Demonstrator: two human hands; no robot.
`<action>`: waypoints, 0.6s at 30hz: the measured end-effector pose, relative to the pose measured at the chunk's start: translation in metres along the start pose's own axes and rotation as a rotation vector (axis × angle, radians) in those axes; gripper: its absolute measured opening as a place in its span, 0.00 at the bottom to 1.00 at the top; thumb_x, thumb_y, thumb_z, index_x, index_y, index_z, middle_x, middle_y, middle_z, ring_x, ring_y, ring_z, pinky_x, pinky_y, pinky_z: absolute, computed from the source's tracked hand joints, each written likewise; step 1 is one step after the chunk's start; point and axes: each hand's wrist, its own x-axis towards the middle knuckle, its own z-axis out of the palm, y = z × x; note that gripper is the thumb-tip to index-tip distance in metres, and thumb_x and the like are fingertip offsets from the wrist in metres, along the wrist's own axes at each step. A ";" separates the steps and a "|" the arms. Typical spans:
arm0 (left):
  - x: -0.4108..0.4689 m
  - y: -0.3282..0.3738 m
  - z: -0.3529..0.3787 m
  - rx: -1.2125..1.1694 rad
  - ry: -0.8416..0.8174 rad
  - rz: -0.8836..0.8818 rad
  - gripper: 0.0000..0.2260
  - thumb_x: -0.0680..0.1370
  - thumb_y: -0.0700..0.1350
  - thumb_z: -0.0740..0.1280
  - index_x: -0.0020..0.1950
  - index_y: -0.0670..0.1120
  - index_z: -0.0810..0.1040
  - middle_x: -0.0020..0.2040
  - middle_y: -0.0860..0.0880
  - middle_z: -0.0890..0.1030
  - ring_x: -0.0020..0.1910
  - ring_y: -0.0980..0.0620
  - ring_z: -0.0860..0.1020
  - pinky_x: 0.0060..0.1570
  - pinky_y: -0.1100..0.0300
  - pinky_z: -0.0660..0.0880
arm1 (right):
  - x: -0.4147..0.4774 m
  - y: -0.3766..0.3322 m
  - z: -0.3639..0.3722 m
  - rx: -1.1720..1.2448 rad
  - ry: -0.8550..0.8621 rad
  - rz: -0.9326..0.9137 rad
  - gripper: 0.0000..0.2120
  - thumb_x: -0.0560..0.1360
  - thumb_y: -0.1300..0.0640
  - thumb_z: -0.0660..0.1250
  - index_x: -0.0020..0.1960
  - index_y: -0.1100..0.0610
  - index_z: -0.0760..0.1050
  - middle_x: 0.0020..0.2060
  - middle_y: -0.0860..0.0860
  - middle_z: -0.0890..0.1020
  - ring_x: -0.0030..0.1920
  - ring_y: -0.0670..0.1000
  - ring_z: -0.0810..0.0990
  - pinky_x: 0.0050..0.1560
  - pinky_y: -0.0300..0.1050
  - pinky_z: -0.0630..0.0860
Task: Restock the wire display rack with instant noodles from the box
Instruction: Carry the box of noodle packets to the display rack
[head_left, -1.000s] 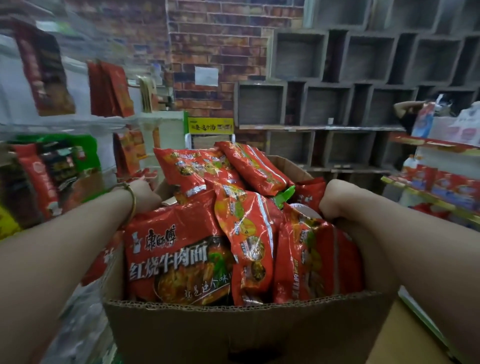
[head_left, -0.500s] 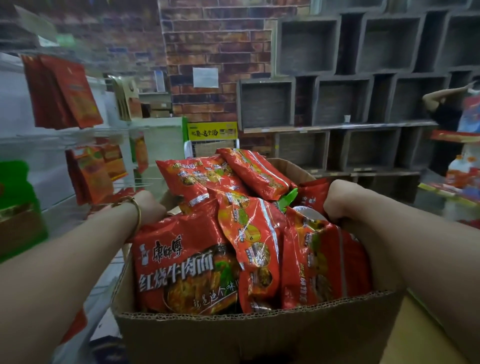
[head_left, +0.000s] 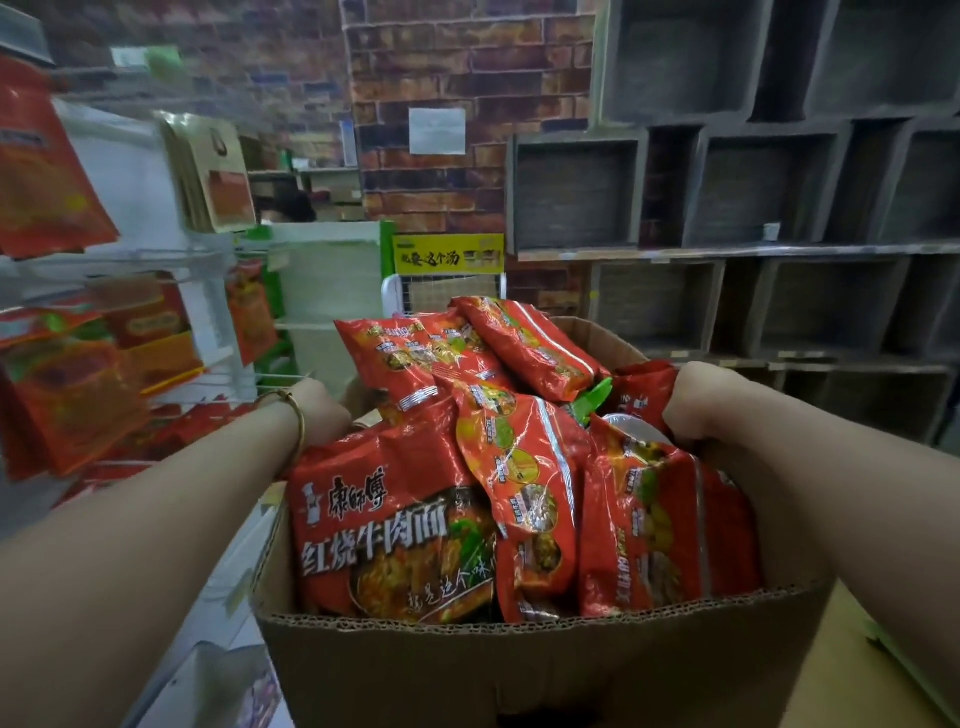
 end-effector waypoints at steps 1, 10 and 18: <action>0.018 0.003 0.005 0.008 0.021 0.012 0.15 0.79 0.39 0.66 0.62 0.31 0.77 0.61 0.33 0.78 0.62 0.35 0.76 0.57 0.50 0.72 | 0.016 -0.005 0.003 -0.015 0.010 0.001 0.18 0.74 0.56 0.75 0.61 0.57 0.76 0.42 0.52 0.75 0.49 0.54 0.77 0.50 0.46 0.77; 0.229 0.030 0.041 0.094 -0.064 -0.001 0.08 0.78 0.45 0.66 0.41 0.42 0.76 0.40 0.44 0.78 0.40 0.47 0.77 0.40 0.57 0.74 | 0.203 -0.075 0.027 0.006 0.024 0.034 0.17 0.76 0.56 0.72 0.63 0.58 0.75 0.42 0.51 0.75 0.49 0.53 0.77 0.50 0.46 0.76; 0.379 0.078 0.059 0.059 -0.037 0.033 0.12 0.78 0.43 0.66 0.36 0.41 0.72 0.39 0.43 0.78 0.38 0.45 0.76 0.34 0.58 0.71 | 0.344 -0.113 0.025 0.008 0.059 0.087 0.10 0.76 0.56 0.70 0.55 0.58 0.74 0.38 0.51 0.73 0.43 0.52 0.74 0.46 0.44 0.73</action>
